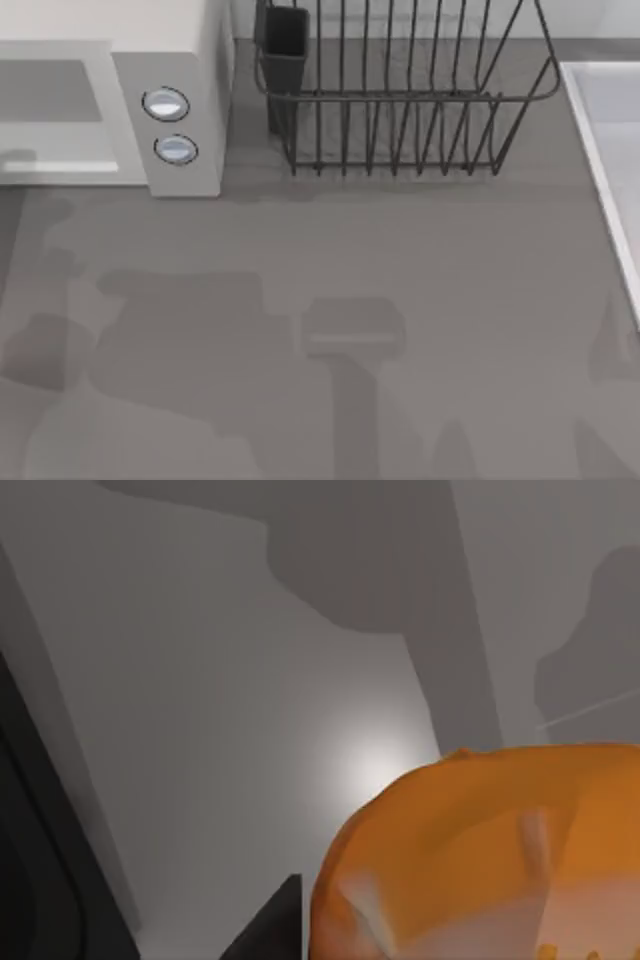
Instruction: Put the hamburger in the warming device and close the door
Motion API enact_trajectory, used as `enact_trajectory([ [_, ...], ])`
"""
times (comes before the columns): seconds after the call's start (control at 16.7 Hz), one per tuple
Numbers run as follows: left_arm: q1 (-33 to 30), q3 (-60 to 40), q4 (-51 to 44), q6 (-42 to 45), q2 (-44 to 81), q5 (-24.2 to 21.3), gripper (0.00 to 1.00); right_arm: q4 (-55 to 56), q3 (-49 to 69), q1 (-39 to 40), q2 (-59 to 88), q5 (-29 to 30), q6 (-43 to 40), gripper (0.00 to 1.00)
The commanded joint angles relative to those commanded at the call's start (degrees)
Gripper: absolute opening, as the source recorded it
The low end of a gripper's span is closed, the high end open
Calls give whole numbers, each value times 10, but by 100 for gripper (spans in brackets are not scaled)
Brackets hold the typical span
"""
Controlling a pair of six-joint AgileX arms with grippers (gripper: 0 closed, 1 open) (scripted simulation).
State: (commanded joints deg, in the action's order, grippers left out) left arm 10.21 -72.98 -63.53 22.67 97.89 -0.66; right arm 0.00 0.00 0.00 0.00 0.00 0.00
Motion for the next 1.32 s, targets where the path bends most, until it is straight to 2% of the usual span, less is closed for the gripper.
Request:
enact_trajectory([
  [0.36, 1, 1, 19, -3, 9, -3, 0, 0, 0, 0, 0, 0, 0, 100],
  [0.6, 2, 2, 127, -26, 50, -23, 0, 0, 0, 0, 0, 0, 0, 100],
  [0.84, 3, 17, 320, -61, 107, -51, 0, 0, 0, 0, 0, 0, 0, 100],
  [1.32, 3, 110, 827, -134, 196, -95, 0, 0, 0, 0, 0, 0, 0, 100],
])
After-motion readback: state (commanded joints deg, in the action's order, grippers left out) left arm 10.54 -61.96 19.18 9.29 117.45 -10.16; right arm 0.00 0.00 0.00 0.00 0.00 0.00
